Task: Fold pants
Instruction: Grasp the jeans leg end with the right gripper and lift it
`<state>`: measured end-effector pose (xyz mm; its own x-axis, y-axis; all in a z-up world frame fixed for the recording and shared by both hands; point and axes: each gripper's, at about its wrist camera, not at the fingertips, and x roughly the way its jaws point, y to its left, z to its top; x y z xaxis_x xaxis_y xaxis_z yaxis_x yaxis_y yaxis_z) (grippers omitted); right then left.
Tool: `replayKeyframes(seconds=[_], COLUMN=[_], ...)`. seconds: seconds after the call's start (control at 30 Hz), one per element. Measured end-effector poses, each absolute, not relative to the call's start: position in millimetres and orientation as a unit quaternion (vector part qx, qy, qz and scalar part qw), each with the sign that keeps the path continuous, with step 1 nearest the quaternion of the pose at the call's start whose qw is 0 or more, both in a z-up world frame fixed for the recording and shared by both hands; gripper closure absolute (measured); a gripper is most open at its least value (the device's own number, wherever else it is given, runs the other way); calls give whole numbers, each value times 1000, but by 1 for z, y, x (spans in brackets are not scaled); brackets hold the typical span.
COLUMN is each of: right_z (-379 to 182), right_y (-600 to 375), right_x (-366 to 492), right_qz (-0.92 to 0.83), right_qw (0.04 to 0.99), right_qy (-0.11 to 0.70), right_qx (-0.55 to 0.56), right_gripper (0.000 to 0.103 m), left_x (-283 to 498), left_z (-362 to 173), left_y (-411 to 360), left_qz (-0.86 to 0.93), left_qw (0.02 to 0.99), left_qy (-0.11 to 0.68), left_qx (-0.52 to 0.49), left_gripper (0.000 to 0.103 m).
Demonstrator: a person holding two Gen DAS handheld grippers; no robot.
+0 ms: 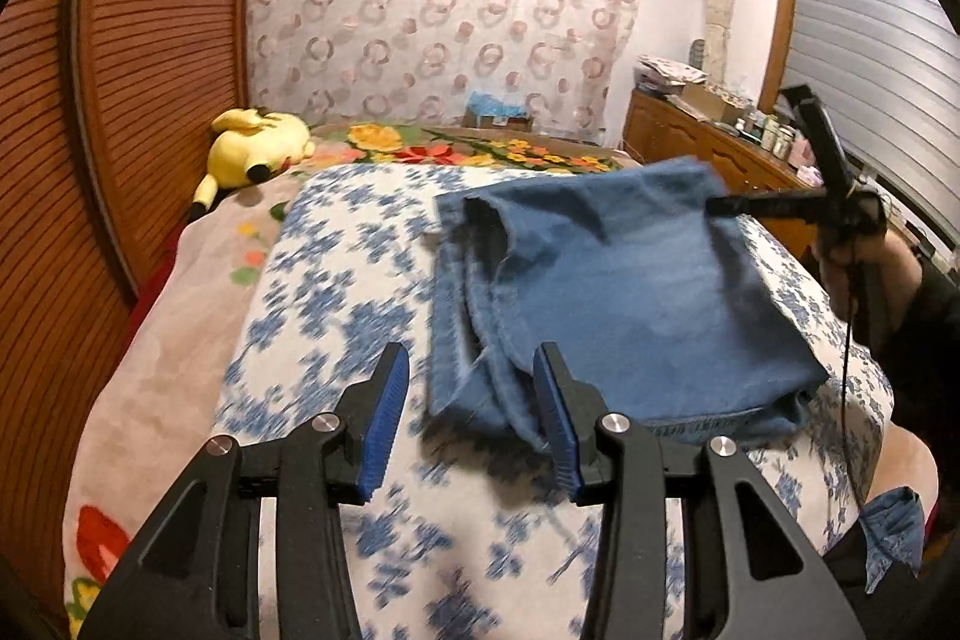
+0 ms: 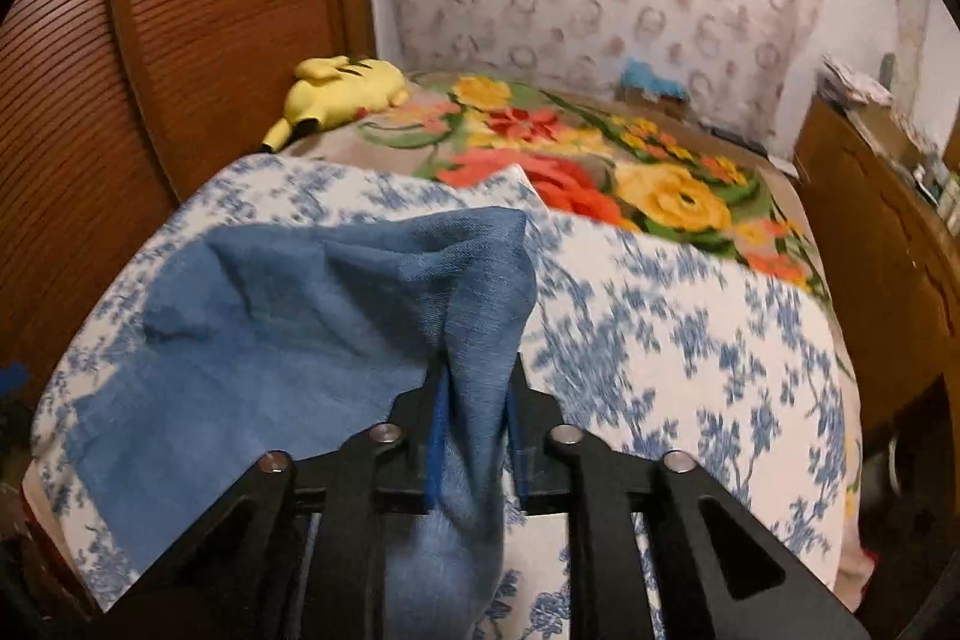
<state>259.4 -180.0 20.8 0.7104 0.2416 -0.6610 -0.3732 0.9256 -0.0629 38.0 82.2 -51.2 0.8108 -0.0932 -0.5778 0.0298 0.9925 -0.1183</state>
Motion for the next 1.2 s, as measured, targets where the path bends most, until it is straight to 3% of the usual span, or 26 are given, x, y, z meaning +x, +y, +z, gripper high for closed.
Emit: replayKeyframes(seconds=[0.33, 1.2], right_z=[-4, -37], right_y=[-207, -216], right_x=[216, 154], right_qz=[197, 228], right_qw=[905, 895], right_qy=[372, 384], right_qx=[-56, -7], right_gripper=[53, 52], left_x=[61, 67], left_z=[-50, -74], left_y=[38, 3], left_qz=[-61, -77], left_qw=[949, 938], left_qy=[306, 338], left_qx=[-39, -14], left_gripper=[59, 59])
